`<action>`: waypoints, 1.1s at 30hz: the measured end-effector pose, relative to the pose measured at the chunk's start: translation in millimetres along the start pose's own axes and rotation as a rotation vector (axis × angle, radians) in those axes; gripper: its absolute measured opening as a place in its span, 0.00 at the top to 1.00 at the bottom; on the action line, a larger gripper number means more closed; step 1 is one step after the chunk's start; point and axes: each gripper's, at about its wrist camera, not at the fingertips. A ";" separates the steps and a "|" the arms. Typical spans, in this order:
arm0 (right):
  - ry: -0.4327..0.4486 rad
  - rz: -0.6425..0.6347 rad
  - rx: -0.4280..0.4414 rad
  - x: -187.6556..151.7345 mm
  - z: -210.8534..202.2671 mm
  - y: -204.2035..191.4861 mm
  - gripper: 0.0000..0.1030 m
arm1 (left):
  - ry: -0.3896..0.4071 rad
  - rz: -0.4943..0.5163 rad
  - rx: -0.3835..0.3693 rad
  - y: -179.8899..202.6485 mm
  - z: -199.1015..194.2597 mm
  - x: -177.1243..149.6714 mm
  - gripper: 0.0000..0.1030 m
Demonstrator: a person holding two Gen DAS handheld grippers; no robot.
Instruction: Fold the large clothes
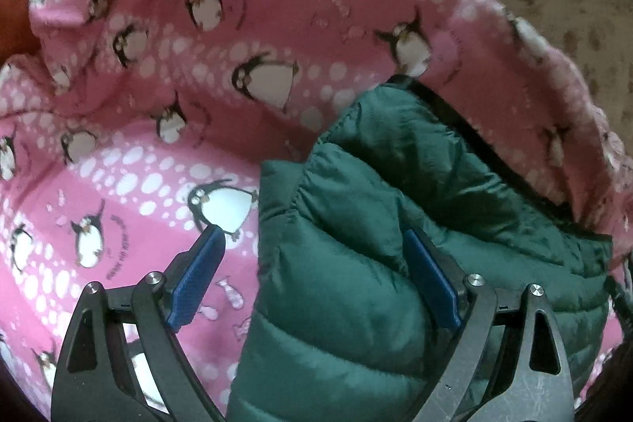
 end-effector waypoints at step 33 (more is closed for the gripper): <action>-0.129 0.218 0.166 -104.3 -65.8 91.2 0.20 | 0.021 0.073 -0.078 -24.3 -88.2 -88.0 0.08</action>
Point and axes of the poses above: each gripper's, at about its wrist camera, not at the fingertips, and z roughly the way its jaws point, y to its right, x to its top, and after that the axes turned 5 degrees about z, right-handed
